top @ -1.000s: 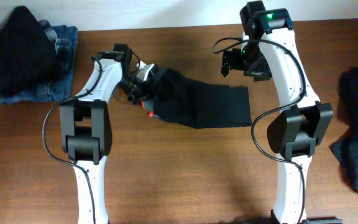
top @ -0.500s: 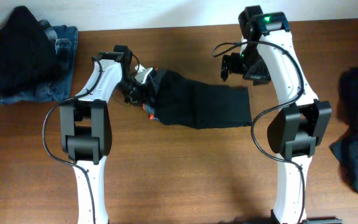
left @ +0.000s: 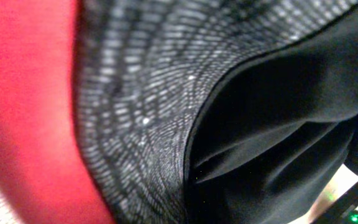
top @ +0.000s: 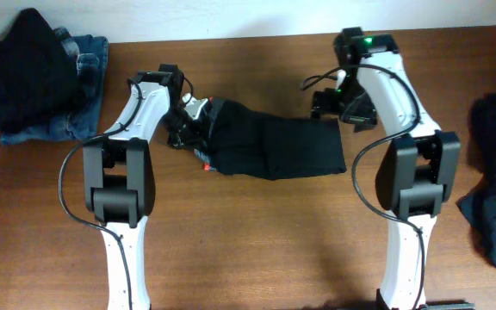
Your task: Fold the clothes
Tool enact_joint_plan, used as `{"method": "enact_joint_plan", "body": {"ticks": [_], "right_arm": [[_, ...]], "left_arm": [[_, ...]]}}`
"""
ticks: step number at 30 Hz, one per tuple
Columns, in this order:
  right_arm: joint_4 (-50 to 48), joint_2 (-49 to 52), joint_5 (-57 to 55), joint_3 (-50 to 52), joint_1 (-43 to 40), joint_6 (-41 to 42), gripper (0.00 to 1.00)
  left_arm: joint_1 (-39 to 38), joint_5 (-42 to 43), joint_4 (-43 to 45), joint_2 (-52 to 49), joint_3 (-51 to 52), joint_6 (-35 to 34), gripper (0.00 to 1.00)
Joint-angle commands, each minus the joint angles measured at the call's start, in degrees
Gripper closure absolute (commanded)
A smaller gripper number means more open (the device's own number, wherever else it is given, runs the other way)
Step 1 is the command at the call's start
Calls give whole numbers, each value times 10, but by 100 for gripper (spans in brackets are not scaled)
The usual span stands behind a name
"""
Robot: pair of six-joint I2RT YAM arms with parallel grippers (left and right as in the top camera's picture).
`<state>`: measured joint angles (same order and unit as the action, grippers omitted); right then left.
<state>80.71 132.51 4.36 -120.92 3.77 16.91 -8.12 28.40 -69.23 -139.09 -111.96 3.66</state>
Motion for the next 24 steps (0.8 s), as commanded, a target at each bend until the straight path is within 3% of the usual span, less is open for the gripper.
{"method": "enact_joint_plan", "body": {"ticks": [1,10,24], "right_arm": [[1,-9,-5,1,-30,-1,1],[-16,-9,-5,42,-45,-1,1],[-157,-9,69,198,-44,1,1]], "left_arm": [[23,-59,-5,-7,3,-15,99],[51,-61,-47,1,-34,-15,99],[33,-104,-162,2,-167,-30,99]]}}
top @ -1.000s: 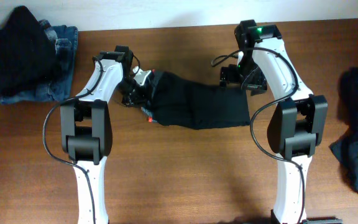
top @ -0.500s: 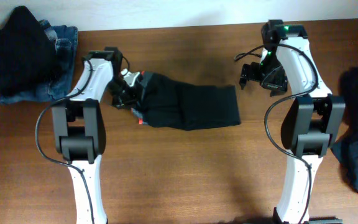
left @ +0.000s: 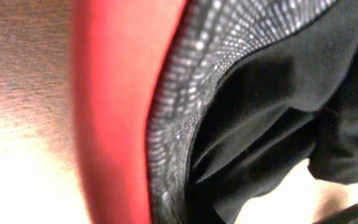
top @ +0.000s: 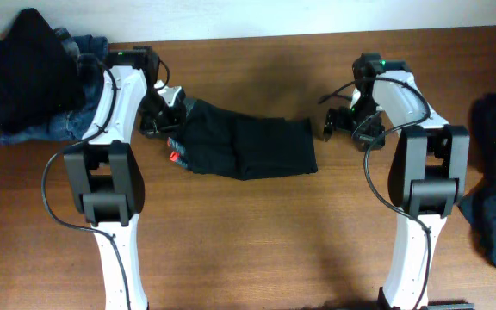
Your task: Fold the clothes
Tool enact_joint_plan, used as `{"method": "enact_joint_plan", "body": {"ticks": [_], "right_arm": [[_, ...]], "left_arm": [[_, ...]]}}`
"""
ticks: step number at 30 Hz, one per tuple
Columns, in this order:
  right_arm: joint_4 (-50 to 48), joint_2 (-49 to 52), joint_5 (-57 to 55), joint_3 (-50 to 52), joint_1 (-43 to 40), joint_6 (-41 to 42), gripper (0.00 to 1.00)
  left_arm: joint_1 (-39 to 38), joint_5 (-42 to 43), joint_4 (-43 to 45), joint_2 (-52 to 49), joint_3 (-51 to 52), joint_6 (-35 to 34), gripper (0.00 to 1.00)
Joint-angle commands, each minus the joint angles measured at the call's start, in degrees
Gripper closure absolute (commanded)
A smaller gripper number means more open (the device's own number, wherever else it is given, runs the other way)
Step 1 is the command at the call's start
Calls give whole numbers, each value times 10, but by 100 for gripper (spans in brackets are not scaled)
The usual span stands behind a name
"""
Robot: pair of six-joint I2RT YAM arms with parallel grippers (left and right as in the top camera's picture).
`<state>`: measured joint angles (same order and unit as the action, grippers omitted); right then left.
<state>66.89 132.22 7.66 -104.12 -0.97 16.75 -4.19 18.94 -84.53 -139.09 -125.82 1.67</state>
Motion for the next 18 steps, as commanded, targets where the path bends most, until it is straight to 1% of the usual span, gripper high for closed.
{"method": "enact_joint_plan", "body": {"ticks": [1,6,11,18], "right_arm": [[-26,-6,43,40,3,2,1],[-68,-6,84,83,3,2,1],[-99,-6,132,112,6,2,1],[-139,-6,138,147,30,2,1]], "left_arm": [[-8,-10,-17,2,-39,-10,99],[-25,-10,-53,2,-82,-11,99],[-54,-9,-68,2,-109,-38,99],[-105,-10,-66,2,-118,-54,99]]}}
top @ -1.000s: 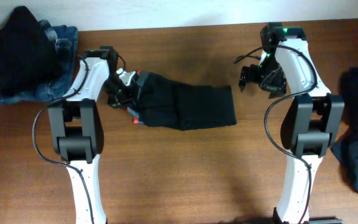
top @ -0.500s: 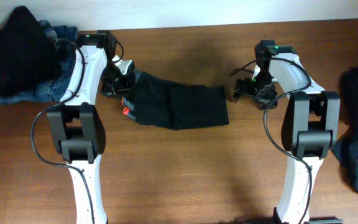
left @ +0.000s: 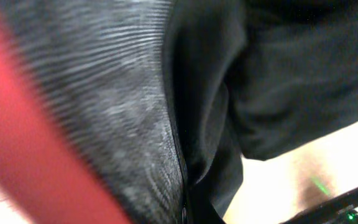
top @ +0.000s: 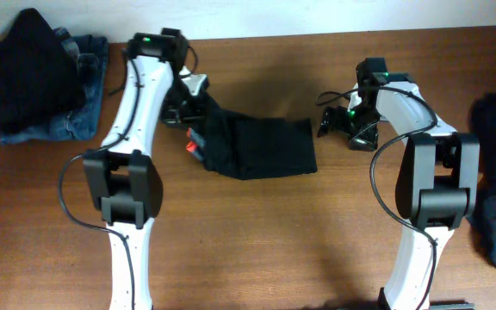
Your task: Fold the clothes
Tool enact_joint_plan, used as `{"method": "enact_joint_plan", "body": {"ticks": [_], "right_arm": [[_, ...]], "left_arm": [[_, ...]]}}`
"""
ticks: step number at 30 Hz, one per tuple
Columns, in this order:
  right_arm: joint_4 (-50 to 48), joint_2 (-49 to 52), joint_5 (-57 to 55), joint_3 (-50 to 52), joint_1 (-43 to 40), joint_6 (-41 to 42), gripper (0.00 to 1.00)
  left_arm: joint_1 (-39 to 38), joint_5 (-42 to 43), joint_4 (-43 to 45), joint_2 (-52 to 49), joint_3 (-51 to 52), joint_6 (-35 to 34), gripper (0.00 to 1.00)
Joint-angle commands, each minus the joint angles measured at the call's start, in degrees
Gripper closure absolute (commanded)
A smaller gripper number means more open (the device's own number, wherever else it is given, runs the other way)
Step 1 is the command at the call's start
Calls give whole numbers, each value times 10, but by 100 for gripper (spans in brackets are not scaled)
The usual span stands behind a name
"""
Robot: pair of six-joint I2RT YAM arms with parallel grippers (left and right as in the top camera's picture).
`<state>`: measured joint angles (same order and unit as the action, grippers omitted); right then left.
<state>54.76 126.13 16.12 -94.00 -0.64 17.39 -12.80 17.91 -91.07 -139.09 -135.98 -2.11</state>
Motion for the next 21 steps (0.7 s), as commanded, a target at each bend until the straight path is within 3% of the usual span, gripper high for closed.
{"method": "enact_joint_plan", "body": {"ticks": [1,11,21], "right_arm": [[-24,55,53,51,31,-4,1],[-31,55,47,53,31,17,1],[-32,55,47,53,30,17,1]], "left_arm": [[-26,0,-1,2,-18,-16,99],[-98,-5,1,3,-28,-18,99],[-169,-99,8,3,-83,-47,99]]}}
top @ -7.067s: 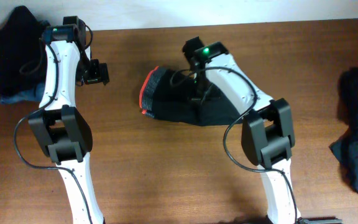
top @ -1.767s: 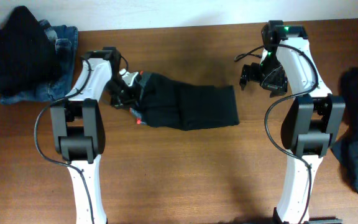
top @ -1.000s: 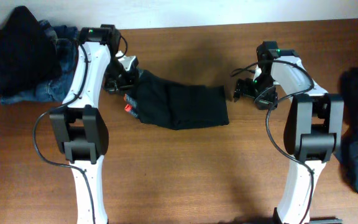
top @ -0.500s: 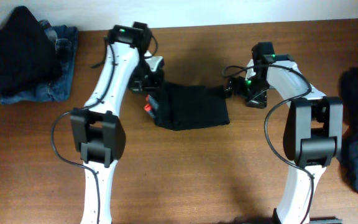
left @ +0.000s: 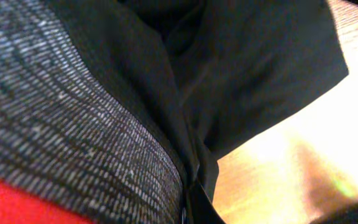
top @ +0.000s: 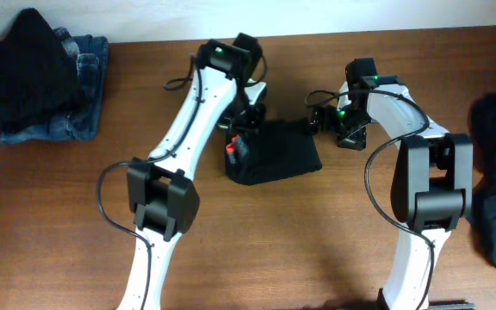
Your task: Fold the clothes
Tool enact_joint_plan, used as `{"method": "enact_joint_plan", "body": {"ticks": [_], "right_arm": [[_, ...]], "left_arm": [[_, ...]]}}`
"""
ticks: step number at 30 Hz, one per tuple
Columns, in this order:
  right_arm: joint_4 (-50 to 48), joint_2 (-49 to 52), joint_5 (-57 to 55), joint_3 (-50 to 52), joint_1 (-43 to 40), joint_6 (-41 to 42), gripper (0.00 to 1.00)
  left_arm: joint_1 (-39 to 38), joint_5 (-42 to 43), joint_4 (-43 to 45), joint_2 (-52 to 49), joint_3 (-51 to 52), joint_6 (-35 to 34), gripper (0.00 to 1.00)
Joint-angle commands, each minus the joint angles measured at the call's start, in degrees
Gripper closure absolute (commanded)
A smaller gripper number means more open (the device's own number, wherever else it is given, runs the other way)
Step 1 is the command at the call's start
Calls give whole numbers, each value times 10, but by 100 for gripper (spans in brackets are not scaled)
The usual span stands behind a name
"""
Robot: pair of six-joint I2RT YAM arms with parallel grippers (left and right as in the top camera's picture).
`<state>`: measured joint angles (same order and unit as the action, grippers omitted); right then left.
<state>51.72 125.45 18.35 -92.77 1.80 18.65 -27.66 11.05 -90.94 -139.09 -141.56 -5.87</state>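
A black garment (top: pixel 278 153) with a grey knit waistband (left: pixel 73 124) and a red band (top: pixel 233 151) lies folded into a compact block at the table's middle. My left gripper (top: pixel 244 120) is at its upper left corner, shut on the waistband end. The left wrist view is filled with that fabric, and the fingers are hidden by it. My right gripper (top: pixel 316 119) stands at the garment's upper right corner, its fingers apart with nothing seen between them.
A black garment on folded jeans (top: pixel 37 73) forms a pile at the far left. More dark clothes lie at the right edge. The table's far edge meets a pale wall (top: pixel 317 13).
My left gripper has moved right with the waistband end, and the garment is now shorter and more doubled up. My right gripper has shifted slightly left, up to the garment's right corner.
At first the garment lay long between the grippers, left on the waistband, right at the far end. Then the right gripper was off it and the garment sat further left. The waistband end has since come right in steps, leaving a compact block.
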Motion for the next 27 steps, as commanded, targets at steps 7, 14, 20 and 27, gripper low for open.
{"method": "enact_joint_plan", "body": {"ticks": [7,14,20,27], "right_arm": [[-1,62,24,41,6,5,1],[-1,62,24,41,6,5,1],[-1,62,24,41,6,5,1],[-1,62,24,41,6,5,1]], "left_arm": [[-55,-66,31,3,-28,-10,99],[-79,-66,86,2,-28,-10,99],[-93,-66,121,2,-28,-10,99],[-104,-66,128,2,-28,-10,93]]}}
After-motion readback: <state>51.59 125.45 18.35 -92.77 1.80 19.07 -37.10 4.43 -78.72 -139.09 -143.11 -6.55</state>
